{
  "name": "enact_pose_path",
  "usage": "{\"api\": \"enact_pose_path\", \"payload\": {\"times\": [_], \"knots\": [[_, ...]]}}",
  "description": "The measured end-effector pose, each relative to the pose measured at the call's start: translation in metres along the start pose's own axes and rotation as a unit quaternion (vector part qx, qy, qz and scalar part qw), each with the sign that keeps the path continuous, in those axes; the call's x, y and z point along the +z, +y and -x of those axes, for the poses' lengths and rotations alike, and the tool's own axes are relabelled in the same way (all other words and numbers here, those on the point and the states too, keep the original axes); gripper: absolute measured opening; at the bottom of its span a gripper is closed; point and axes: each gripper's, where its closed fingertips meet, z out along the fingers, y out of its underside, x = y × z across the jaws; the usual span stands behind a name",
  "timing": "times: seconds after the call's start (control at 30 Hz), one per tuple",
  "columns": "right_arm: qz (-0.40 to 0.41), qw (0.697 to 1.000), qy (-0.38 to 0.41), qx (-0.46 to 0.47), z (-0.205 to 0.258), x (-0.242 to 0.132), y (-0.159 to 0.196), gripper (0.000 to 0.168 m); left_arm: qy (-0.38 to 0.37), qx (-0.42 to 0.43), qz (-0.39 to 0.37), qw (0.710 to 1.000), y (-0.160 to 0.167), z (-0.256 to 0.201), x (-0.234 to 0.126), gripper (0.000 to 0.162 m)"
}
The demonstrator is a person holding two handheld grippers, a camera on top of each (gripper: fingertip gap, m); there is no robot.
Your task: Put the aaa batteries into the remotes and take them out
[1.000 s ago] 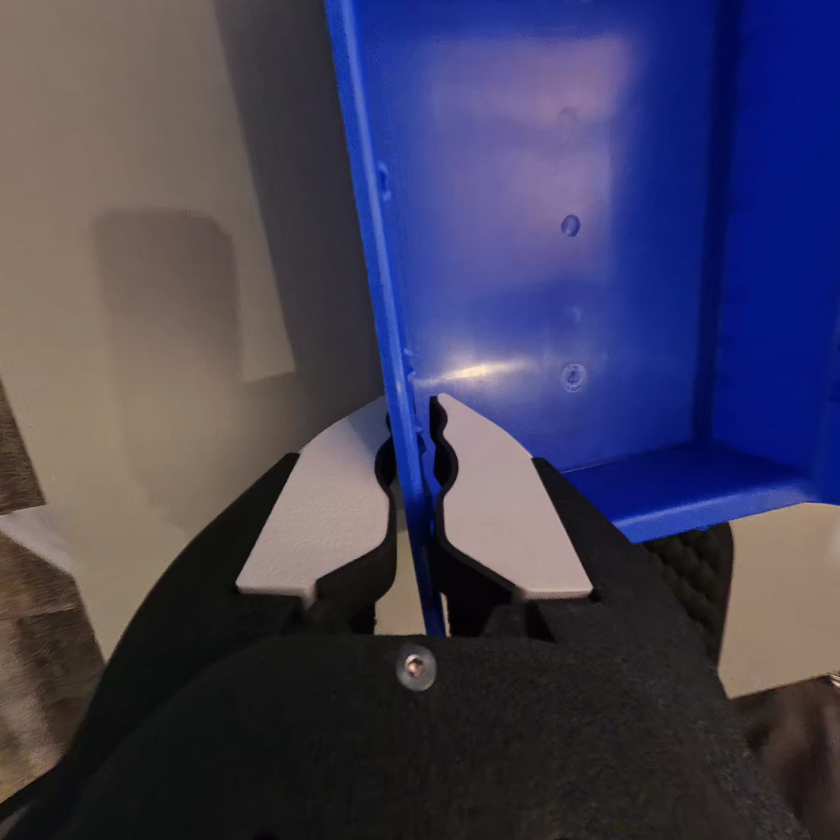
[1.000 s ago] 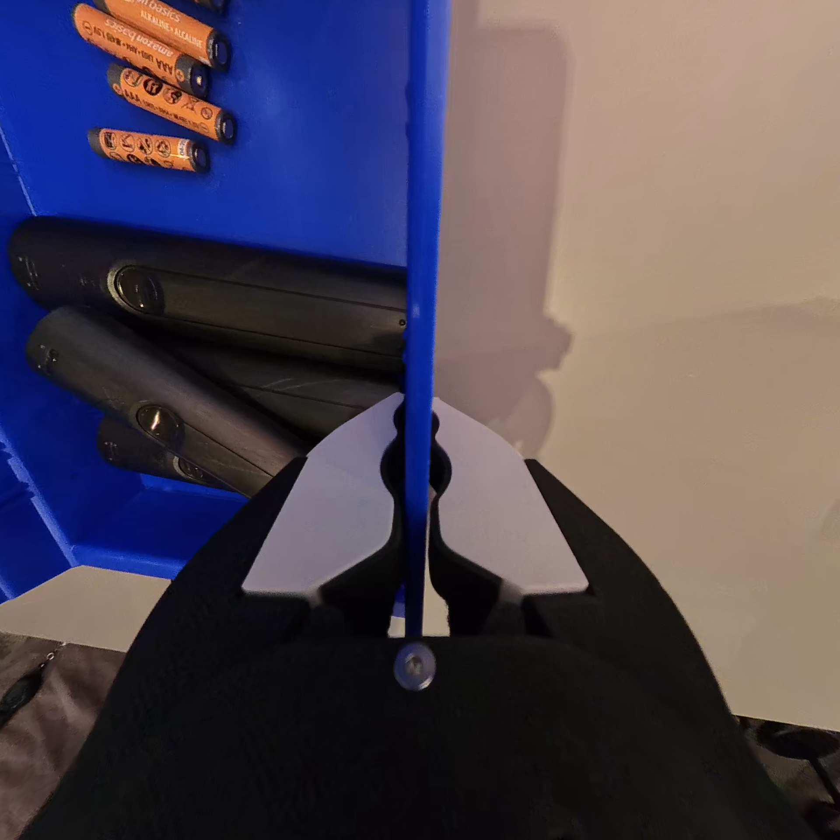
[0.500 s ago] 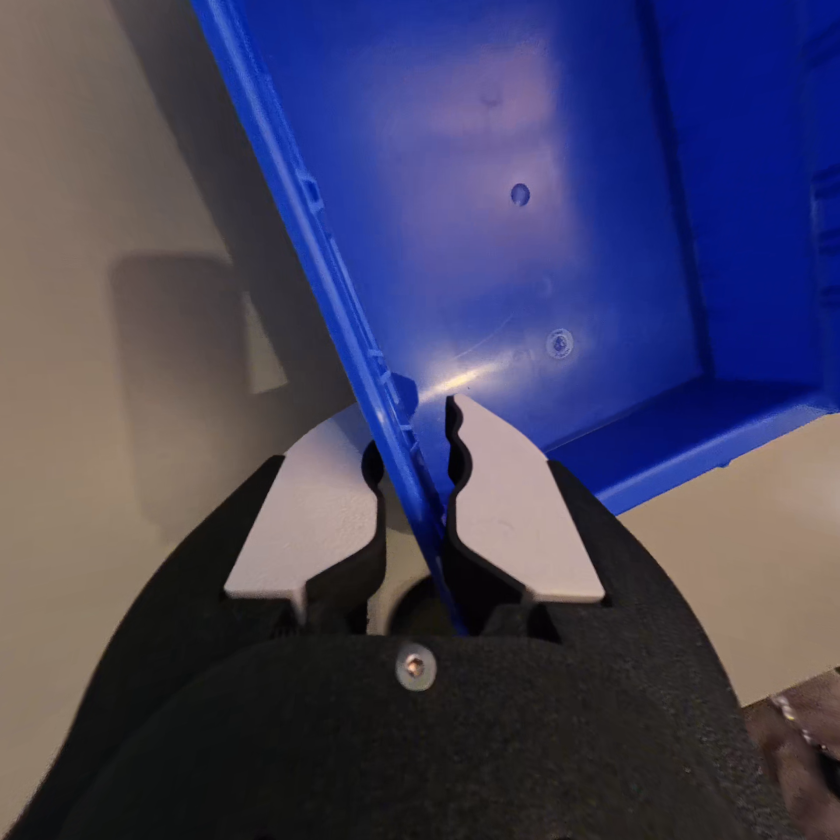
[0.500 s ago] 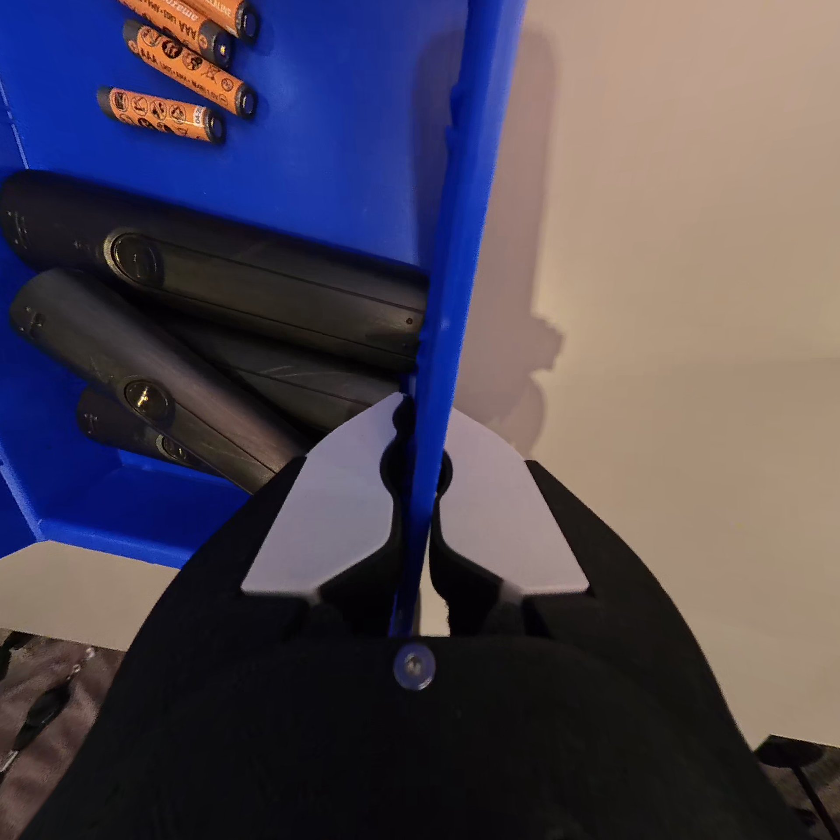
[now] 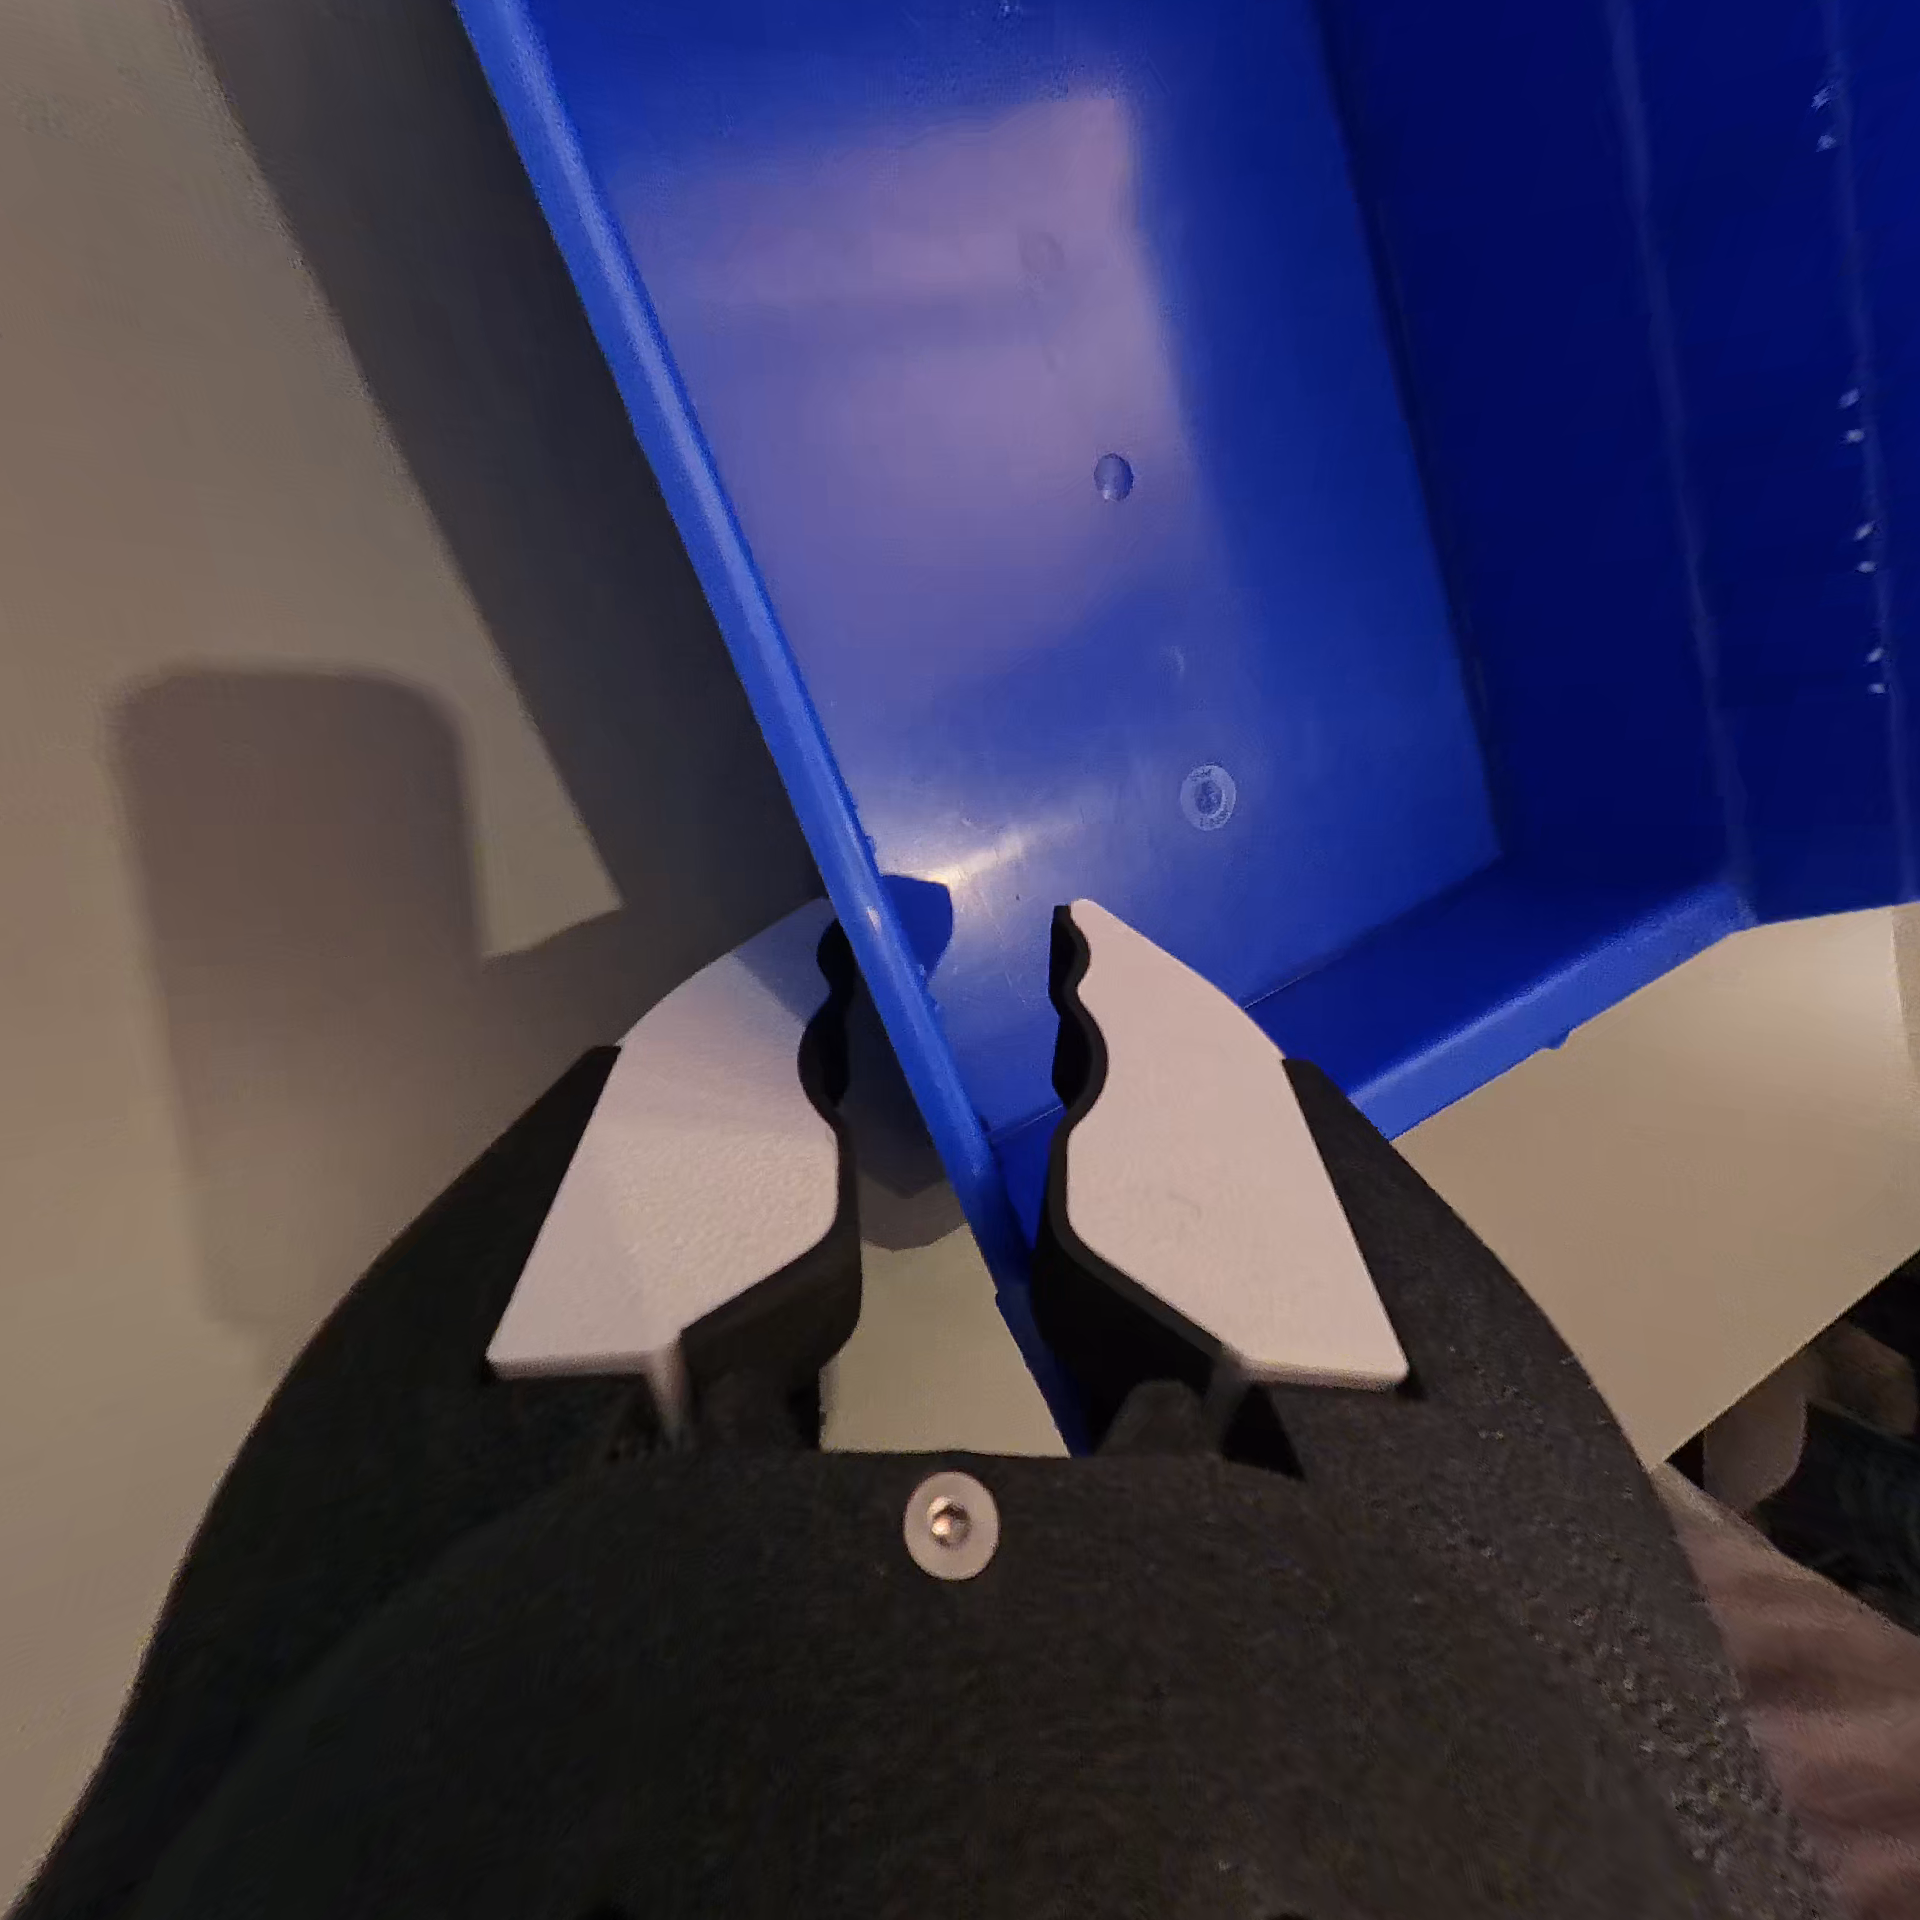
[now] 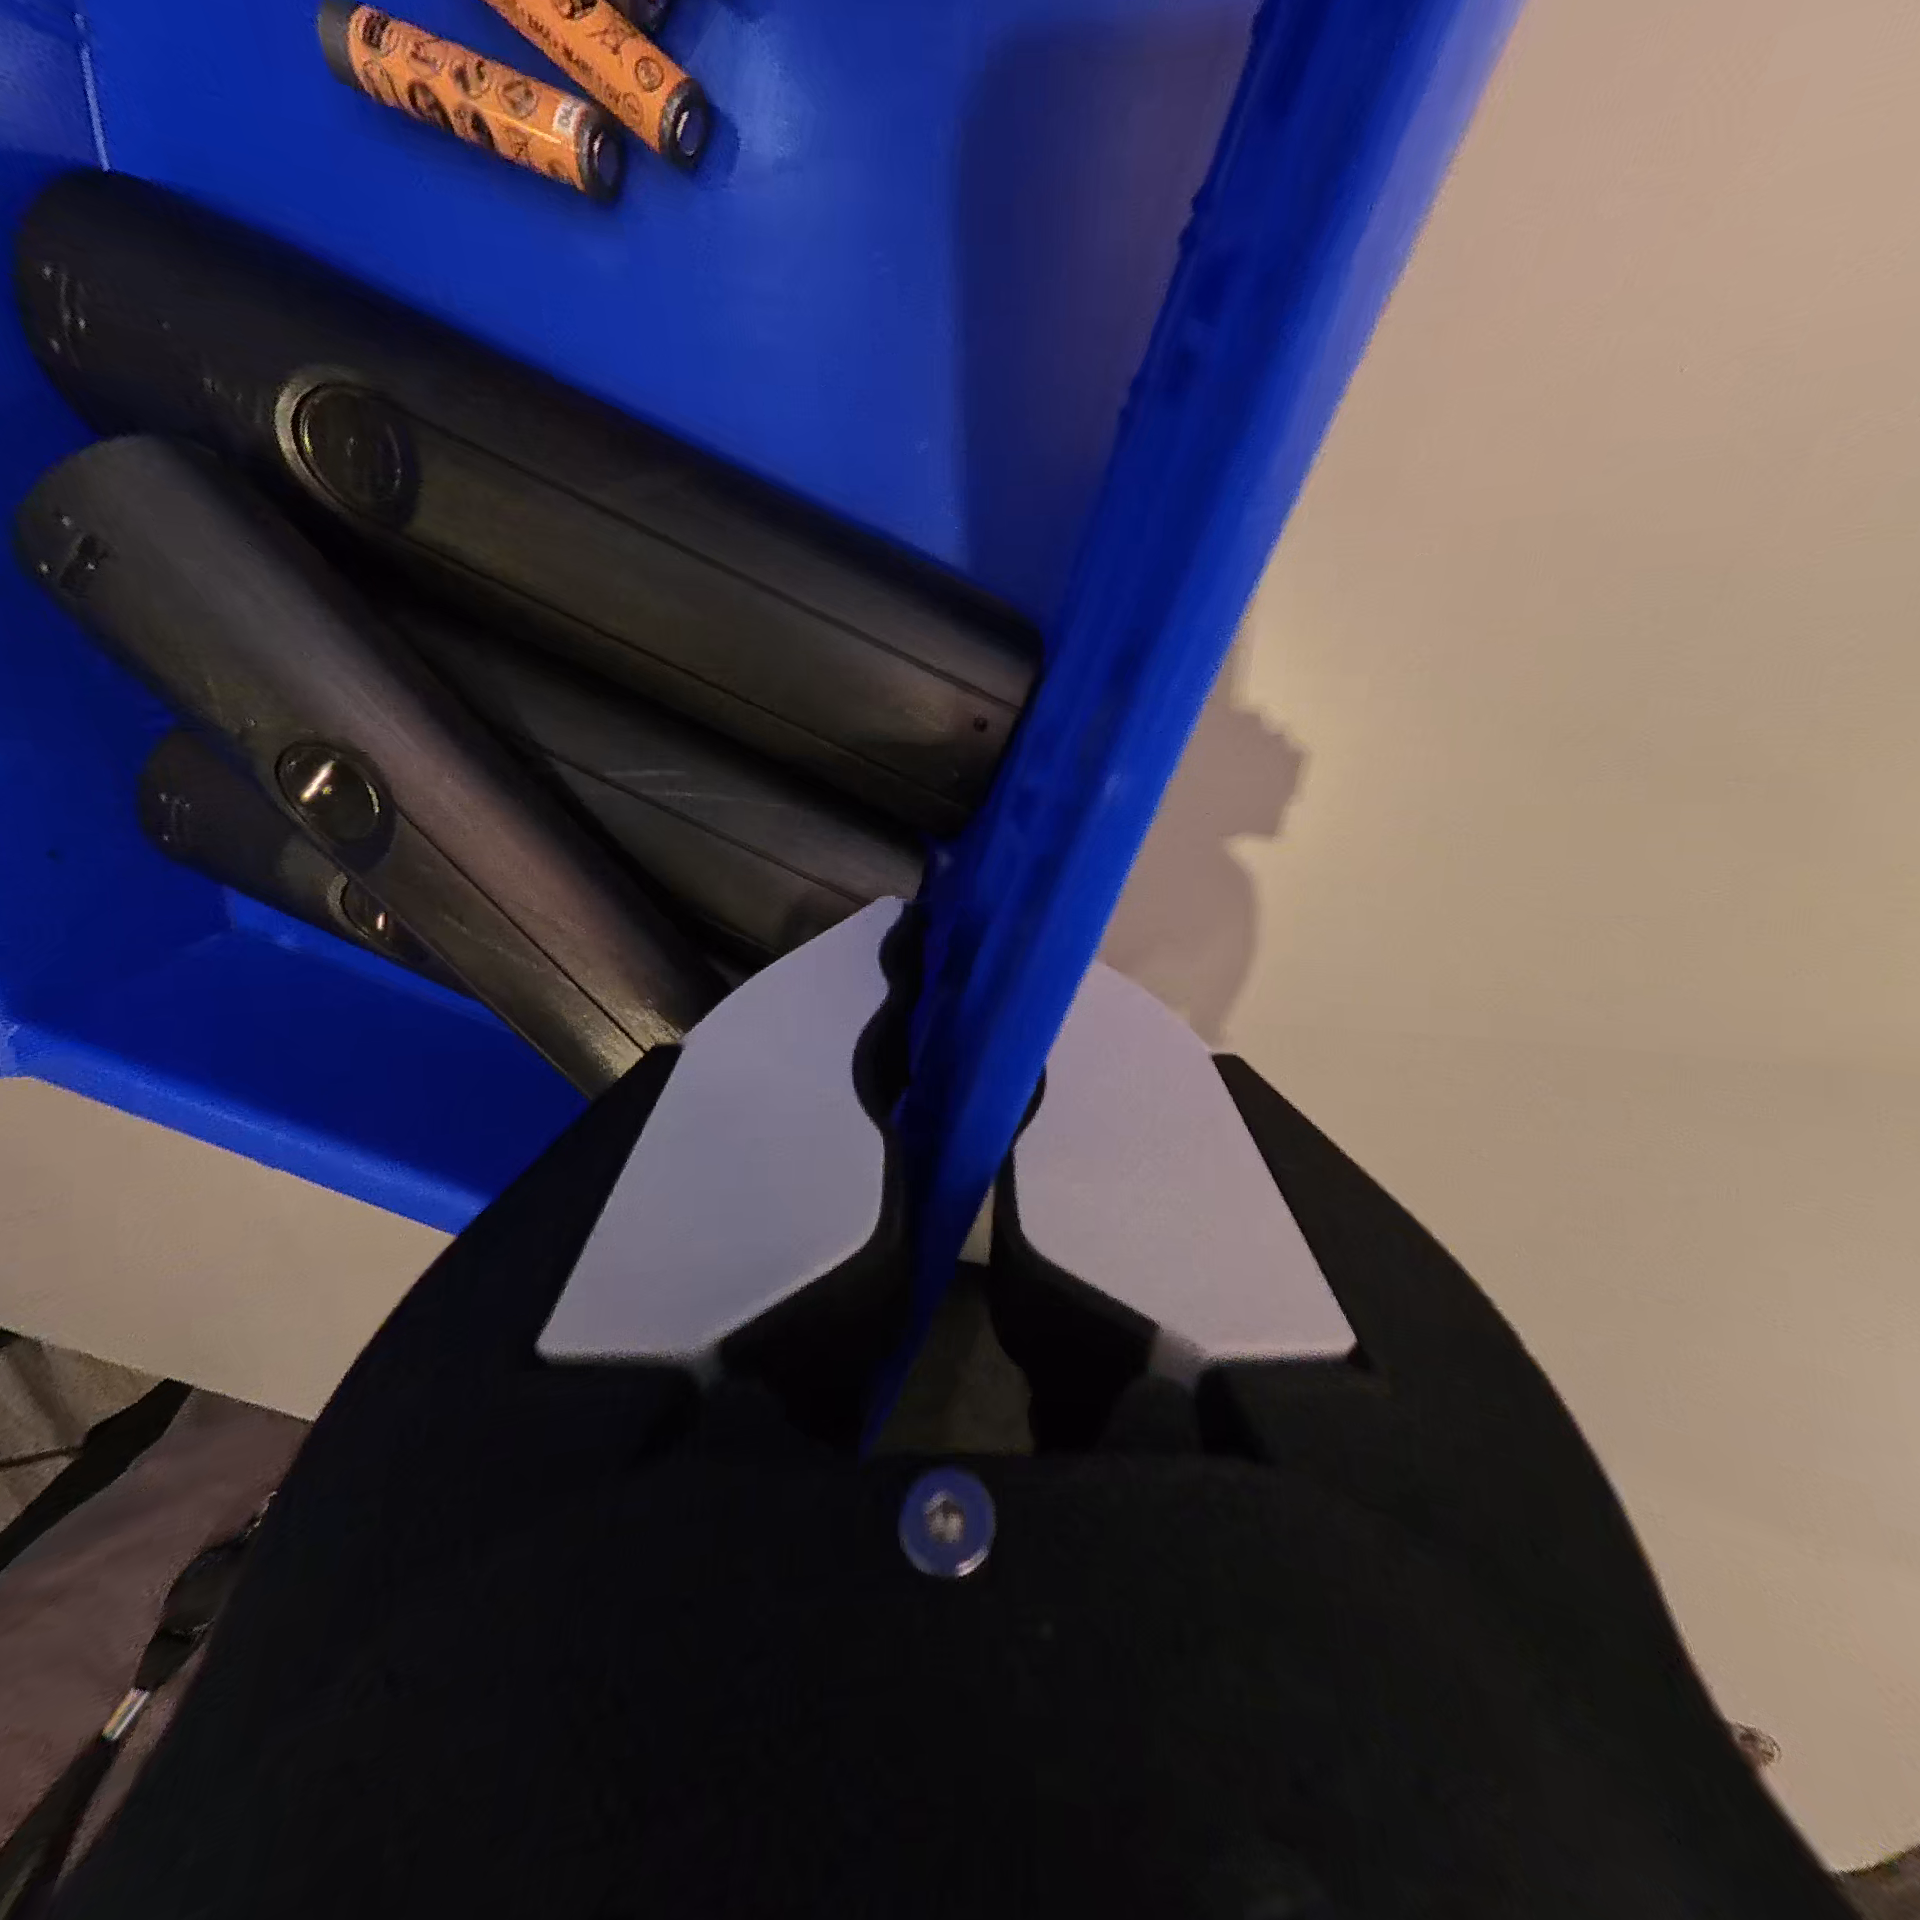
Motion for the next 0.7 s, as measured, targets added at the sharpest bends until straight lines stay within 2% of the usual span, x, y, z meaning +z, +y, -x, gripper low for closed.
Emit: {"api": "enact_pose_path", "payload": {"times": [0.17, 0.4, 0.57, 0.7], "knots": [[-0.003, 1.0, 0.001, -0.006, 0.003, 0.007, -0.01, 0.016, -0.024, 0.04, 0.026, 0.999, 0.007, -0.009, 0.012, 0.031], [0.027, 0.999, 0.017, -0.021, -0.007, 0.01, -0.011, 0.006, 0.039, 0.021, -0.017, 0.999, 0.005, -0.019, 0.009, 0.047], [0.025, 0.999, 0.013, -0.02, -0.015, 0.008, -0.008, 0.006, 0.091, 0.007, -0.069, 0.993, -0.002, -0.025, -0.017, 0.05], [0.024, 1.0, 0.004, -0.019, -0.026, 0.005, 0.0, 0.005, 0.075, 0.037, -0.133, 0.988, -0.007, -0.02, -0.059, 0.048]]}}
